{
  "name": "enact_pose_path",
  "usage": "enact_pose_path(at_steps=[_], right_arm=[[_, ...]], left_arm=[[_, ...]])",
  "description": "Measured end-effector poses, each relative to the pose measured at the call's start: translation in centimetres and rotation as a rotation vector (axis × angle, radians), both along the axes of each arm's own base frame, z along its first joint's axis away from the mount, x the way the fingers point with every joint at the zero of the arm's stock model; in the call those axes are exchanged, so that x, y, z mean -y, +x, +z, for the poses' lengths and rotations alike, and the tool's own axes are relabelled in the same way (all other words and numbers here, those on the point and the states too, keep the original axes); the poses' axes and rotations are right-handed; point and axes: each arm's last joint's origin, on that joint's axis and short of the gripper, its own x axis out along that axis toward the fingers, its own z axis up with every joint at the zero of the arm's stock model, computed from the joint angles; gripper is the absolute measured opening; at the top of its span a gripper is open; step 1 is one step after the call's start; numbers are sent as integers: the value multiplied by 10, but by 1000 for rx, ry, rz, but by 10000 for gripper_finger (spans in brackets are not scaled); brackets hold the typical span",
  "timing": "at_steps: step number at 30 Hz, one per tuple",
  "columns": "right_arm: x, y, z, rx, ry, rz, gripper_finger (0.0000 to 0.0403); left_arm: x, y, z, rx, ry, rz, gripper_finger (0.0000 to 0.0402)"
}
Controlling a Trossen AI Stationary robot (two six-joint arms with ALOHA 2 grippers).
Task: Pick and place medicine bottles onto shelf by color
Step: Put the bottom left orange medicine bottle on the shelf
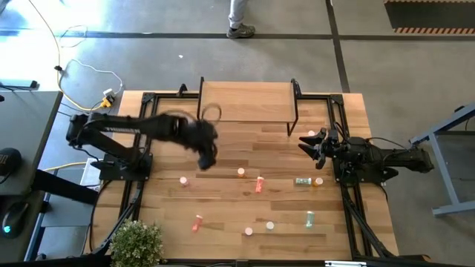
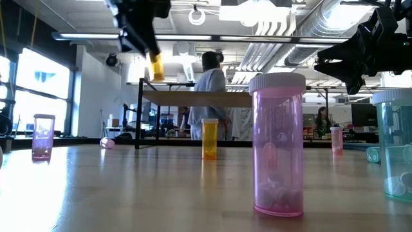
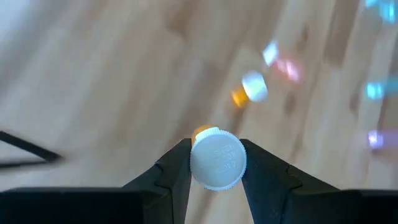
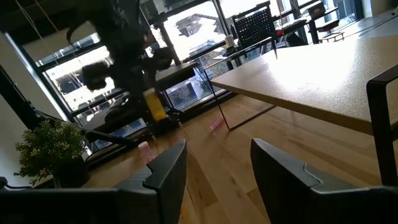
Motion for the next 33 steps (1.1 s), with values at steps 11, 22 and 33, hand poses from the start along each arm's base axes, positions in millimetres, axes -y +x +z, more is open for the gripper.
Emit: enact_pose_path(at_steps=[11, 22, 33], right_arm=[[0, 0, 0, 0, 0, 0, 170], [0, 0, 0, 0, 0, 0, 170], [0, 0, 0, 28, 101, 2, 170]], left_arm=[[-88, -26, 59, 91, 240, 200, 115], [-153, -54, 74, 77, 313, 392, 115], [-186, -37, 71, -5, 201, 443, 115]])
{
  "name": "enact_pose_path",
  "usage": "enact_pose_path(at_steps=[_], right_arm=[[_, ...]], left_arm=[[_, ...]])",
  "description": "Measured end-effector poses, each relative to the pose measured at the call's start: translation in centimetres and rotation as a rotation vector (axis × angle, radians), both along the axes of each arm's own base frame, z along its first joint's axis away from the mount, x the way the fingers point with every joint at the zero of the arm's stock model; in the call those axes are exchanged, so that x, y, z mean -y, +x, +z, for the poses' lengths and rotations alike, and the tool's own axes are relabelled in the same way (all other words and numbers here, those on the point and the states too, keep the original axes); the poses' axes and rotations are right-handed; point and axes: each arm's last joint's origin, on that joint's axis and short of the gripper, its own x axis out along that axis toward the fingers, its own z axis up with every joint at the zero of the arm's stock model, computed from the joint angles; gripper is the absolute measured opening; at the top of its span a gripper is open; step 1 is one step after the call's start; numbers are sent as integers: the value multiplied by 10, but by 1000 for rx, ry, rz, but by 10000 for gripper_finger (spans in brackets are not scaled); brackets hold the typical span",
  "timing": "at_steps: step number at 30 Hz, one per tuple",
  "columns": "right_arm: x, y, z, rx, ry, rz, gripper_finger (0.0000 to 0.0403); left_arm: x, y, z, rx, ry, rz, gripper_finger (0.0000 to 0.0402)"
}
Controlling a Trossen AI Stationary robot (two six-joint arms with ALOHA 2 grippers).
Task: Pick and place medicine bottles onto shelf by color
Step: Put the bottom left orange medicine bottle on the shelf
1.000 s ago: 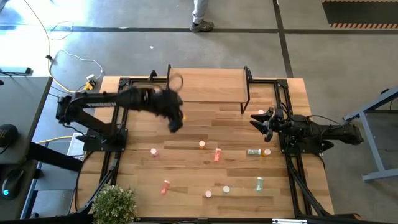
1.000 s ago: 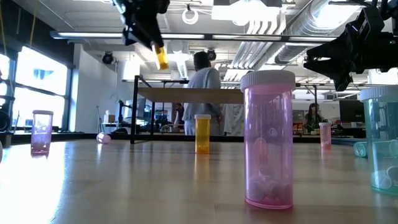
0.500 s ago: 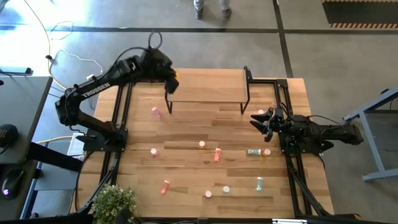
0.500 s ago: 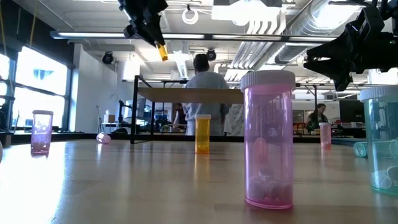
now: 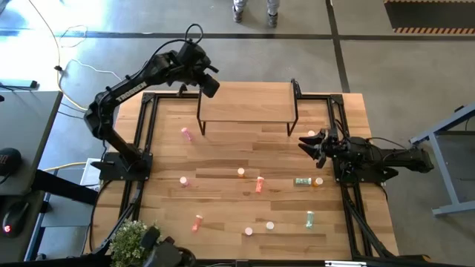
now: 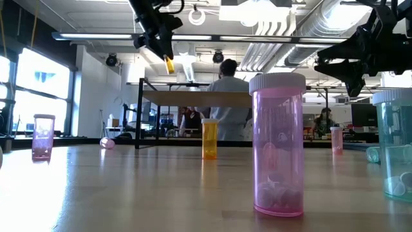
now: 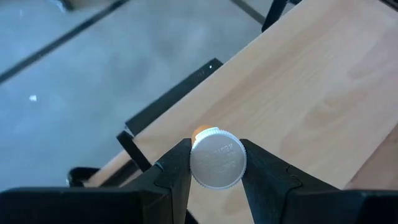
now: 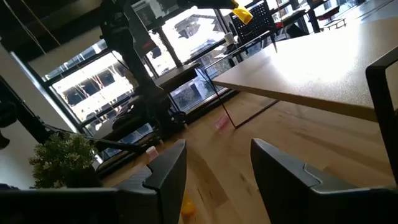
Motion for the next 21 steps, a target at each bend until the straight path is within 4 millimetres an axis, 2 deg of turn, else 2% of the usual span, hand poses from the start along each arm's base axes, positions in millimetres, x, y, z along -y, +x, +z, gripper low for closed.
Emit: enact_pose_path(at_steps=[4, 11, 21], right_arm=[[0, 0, 0, 0, 0, 0, 170], [0, 0, 0, -1, -1, -1, 170], [0, 0, 0, -1, -4, -2, 170]], left_arm=[[-7, 7, -6, 10, -54, 36, 115], [-17, 18, -30, -8, -158, 110, 115], [-27, 25, -49, -49, -185, 191, 115]])
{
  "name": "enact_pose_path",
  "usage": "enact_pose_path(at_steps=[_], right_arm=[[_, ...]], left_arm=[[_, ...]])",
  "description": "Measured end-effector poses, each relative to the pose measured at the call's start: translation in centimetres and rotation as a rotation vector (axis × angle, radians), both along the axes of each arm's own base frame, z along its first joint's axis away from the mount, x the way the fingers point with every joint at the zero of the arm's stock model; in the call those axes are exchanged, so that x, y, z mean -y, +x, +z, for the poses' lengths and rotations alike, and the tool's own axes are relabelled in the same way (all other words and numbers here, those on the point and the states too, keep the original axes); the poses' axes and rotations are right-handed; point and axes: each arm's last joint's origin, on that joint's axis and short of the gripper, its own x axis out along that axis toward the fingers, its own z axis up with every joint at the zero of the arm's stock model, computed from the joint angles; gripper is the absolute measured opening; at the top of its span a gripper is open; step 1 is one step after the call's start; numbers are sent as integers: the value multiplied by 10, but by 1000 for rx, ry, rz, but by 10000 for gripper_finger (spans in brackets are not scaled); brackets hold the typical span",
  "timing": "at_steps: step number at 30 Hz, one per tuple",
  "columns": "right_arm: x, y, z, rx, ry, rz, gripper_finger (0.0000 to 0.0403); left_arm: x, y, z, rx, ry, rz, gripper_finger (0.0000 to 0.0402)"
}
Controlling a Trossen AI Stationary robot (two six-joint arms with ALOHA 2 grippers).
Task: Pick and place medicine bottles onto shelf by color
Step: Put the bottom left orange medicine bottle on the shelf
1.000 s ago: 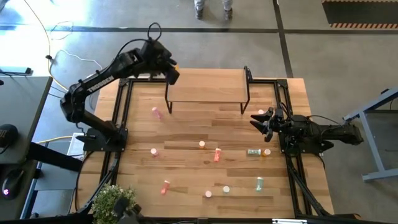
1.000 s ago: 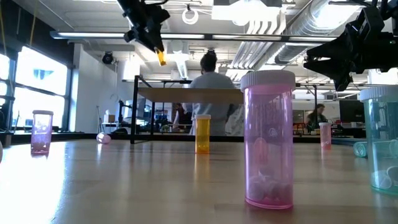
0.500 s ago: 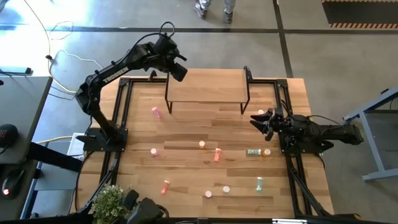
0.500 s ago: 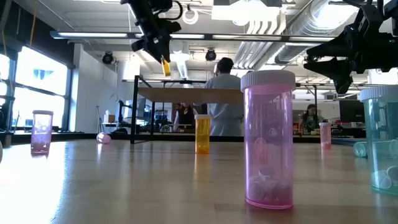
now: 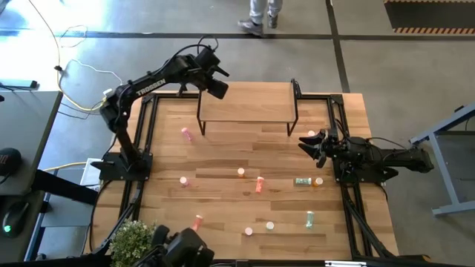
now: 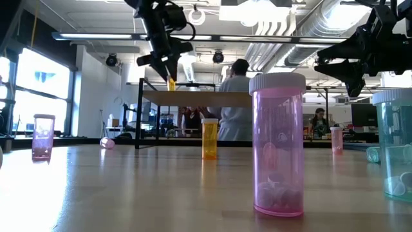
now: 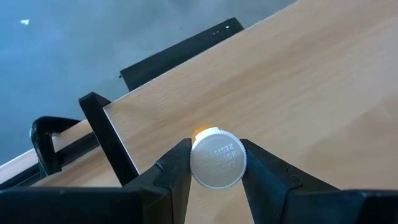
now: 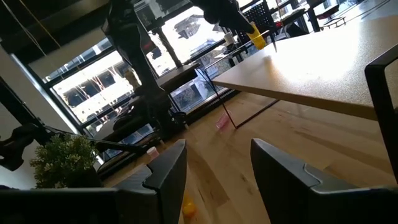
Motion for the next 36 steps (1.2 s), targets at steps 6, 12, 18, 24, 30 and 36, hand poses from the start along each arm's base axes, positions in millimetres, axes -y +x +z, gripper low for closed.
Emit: enact_pose_path(at_steps=[6, 12, 18, 24, 30, 36], right_arm=[[0, 0, 0, 2, 5, 0, 170], [0, 0, 0, 1, 3, 0, 170], [0, 0, 0, 0, 0, 0, 170], [0, 0, 0, 0, 0, -1, 170], [0, 0, 0, 0, 0, -1, 170], [0, 0, 0, 0, 0, -1, 170]], left_arm=[[-3, 3, -7, -16, -12, 6, 115], [-3, 3, -7, -11, -15, 20, 115], [-3, 3, -7, 0, -24, 24, 115], [-3, 3, -7, -5, -18, 26, 120], [-3, 3, -7, -6, -17, 25, 137], [-4, 3, -7, -7, -13, 27, 147]])
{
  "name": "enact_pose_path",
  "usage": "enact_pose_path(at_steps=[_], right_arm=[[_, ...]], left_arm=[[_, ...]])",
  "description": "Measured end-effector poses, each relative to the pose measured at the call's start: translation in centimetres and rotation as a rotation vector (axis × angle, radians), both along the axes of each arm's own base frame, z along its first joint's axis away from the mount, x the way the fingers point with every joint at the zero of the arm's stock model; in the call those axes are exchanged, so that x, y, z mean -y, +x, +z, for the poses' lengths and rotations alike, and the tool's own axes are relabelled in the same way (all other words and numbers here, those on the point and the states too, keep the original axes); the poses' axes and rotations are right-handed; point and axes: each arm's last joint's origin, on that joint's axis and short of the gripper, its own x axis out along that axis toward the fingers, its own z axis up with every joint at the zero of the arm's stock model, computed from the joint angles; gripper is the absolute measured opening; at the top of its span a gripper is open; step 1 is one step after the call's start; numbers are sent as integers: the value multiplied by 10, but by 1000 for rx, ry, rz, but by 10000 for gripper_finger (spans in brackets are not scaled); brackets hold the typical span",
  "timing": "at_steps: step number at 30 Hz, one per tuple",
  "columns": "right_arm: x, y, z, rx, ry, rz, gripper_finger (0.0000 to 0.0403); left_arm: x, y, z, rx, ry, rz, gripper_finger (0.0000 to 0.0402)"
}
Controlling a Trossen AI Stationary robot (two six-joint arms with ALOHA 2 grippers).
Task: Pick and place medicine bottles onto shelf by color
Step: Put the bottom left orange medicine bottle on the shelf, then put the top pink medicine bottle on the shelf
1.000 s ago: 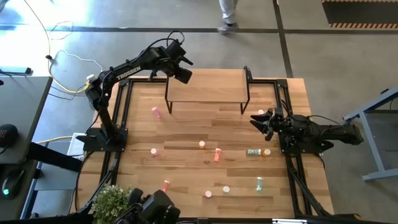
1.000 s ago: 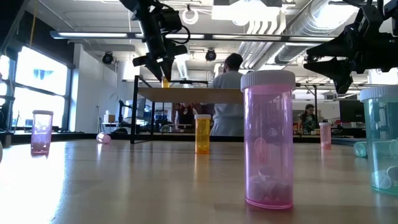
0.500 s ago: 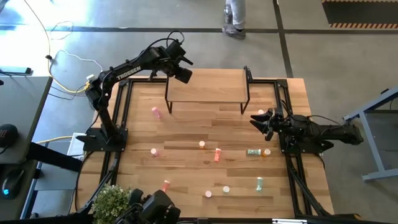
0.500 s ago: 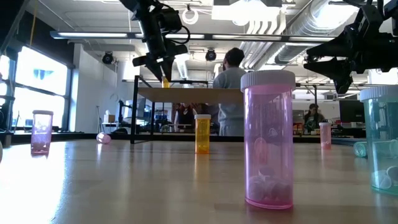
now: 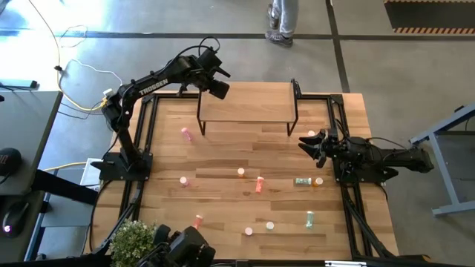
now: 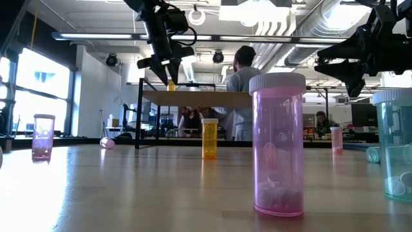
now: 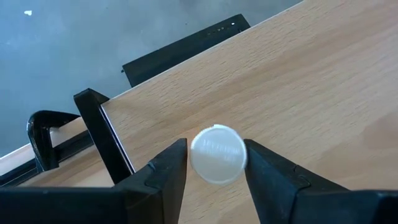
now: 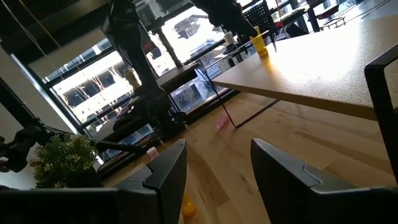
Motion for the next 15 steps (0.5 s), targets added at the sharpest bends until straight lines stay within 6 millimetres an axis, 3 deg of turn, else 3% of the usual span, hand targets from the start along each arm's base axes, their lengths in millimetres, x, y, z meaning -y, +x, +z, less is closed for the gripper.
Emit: enact_pose_path(at_steps=[10, 15], right_arm=[[0, 0, 1, 12, 18, 1, 170], [0, -1, 7, 65, 49, 0, 170]], left_arm=[[-1, 1, 2, 25, 11, -5, 152], [-1, -2, 15, 52, 33, -3, 152]])
